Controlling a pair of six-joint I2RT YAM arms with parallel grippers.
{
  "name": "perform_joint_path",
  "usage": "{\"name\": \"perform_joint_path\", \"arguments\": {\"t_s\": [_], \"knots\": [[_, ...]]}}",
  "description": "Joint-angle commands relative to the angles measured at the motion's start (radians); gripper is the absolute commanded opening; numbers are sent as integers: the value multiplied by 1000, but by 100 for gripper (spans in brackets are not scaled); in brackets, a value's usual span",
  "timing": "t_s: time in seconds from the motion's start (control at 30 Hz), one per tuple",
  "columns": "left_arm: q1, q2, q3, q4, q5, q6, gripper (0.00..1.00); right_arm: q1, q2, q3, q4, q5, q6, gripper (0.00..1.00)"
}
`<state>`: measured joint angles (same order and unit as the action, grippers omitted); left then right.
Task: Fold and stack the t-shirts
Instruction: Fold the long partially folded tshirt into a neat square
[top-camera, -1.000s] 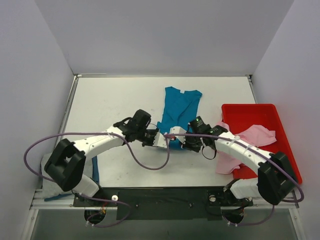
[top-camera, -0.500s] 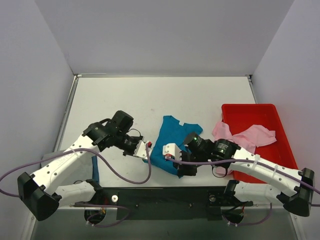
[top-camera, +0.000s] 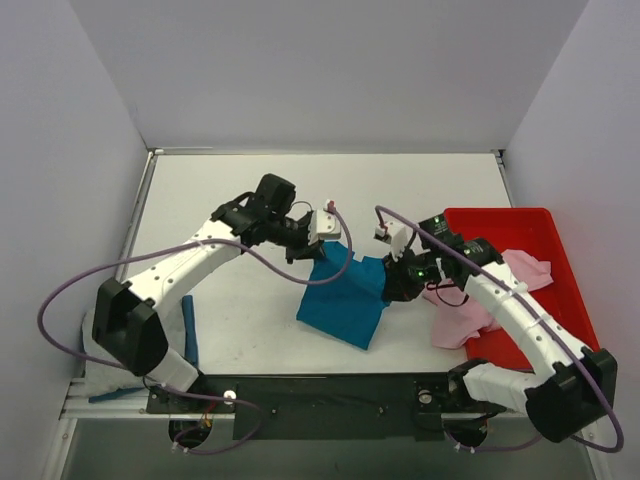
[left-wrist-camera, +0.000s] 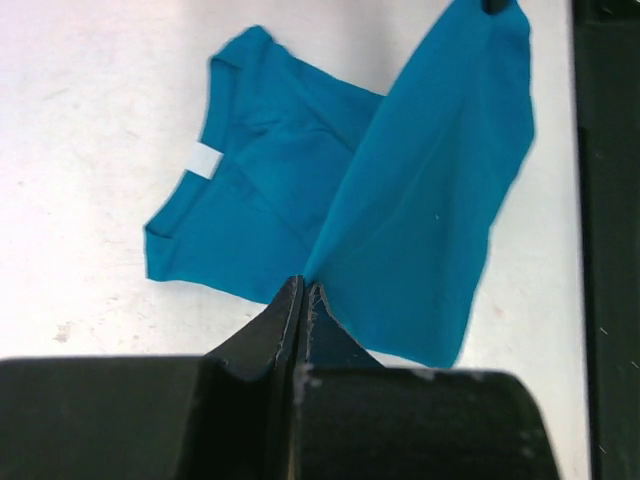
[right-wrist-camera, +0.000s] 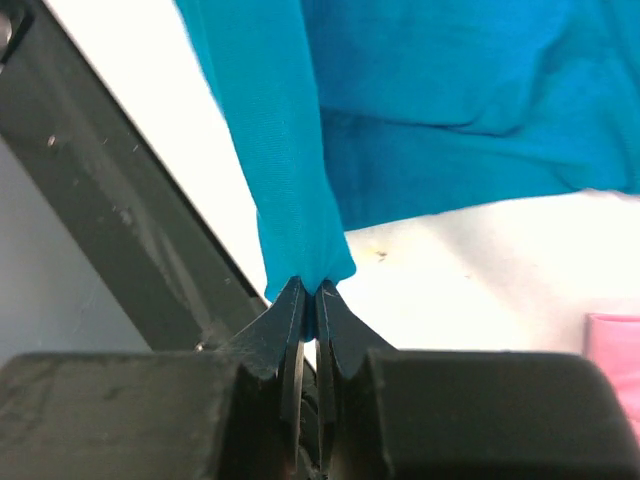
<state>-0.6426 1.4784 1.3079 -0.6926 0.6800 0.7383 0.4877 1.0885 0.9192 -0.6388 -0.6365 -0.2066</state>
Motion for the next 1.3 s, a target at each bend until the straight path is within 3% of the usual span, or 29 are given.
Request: {"name": "perform_joint_path", "arguments": {"t_s": [0.0,0.17,0.5,0.9,1.0,1.03,1.07,1.13,1.2,1.27], "knots": [[49,117,140,148,-27,-128,0,-115,115,99,-45,-26,-27,0],[49,230,171,237,-40,-158,0,-210,281,174,-38,-38,-24,0],[49,304,60,563,-152,-232,0,-288,514,302,-35,4,-19,0],[54,375,-12,677,-195,-264,0,-290,659,408,-61,54,-17,0],[57,378,-41,748,-212,-280,0,-290,697,426,-55,83,-14,10],[57,381,-44,772,-221,-286,7,-290,711,434,-44,101,-5,16],[58,382,-55,792,-247,-306,28,-290,737,452,-39,145,10,21],[63,388,-55,838,-302,-324,51,-290,781,510,-35,239,30,27],[67,390,-10,840,-350,-332,59,-291,807,585,-42,331,58,29],[76,381,52,786,-353,-342,59,-294,791,632,-44,369,75,29]]}}
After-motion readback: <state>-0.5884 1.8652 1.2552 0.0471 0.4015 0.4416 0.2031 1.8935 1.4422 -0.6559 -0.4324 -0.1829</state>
